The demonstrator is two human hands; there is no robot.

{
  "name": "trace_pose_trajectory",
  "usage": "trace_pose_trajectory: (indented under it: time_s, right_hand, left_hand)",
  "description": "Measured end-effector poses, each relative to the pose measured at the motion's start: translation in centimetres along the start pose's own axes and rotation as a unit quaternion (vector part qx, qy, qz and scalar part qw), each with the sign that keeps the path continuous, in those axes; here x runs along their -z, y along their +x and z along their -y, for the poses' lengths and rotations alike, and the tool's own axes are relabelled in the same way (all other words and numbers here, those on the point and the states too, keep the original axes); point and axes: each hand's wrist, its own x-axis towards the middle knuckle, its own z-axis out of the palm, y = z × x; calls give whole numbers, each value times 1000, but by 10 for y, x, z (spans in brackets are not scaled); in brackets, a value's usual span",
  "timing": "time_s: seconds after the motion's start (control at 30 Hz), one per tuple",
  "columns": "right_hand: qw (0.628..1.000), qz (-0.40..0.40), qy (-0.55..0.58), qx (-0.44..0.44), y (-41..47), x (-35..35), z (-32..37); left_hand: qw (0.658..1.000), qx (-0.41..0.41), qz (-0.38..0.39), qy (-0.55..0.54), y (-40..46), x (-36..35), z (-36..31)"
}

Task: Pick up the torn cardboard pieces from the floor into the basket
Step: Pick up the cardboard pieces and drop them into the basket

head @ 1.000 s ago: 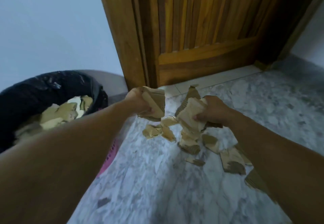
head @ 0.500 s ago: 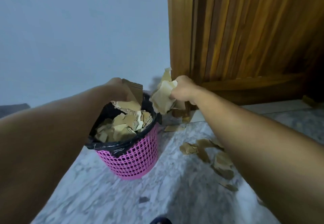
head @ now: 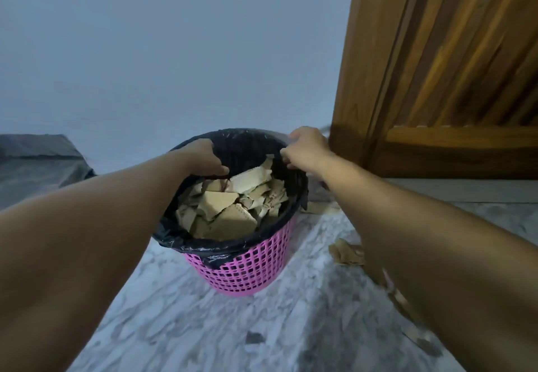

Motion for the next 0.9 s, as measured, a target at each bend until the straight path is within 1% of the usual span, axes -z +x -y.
trace_pose_trajectory:
  time_s: [0.1,0.2,0.27,0.33,0.43,0.57,0.67,0.73,0.83,0.9]
  right_hand:
    - [999,1,47,-22,7,28,-24]
    - [998,28,24,-52,1,63,-58]
    - [996,44,1,-72,-6,85,-82]
    - [993,59,-8,-104,-14,109,-108]
    - [982,86,-17,-166,-27,146,-152]
    - [969,73,-25,-234,-41,178,-210]
    - [961,71,-35,-264,-51,185,-253]
    - [955,74,-44,-283,-55,183,-282]
    - [943,78,-60,-319,-54,172,-330]
    - [935,74,-76,-338,-51,163,-356]
  left_hand:
    - [998,-58,-29,-27,3,-1,-33]
    - [990,-82,-23,-110,5,-7,-74]
    - [986,-107,-23,-129,3,-14,-106]
    - [980,-126,-6,-152,0,-24,-141]
    - [971,-146,40,-183,-3,-47,-196]
    - [966,-177,132,-131,-3,-93,-246]
    - [958,-188,211,-42,2,-142,-262]
    - [948,-205,244,12,5,-177,-269]
    - [941,-219,242,90,7,-229,-273]
    - [938,-221,244,109,13,-265,-268]
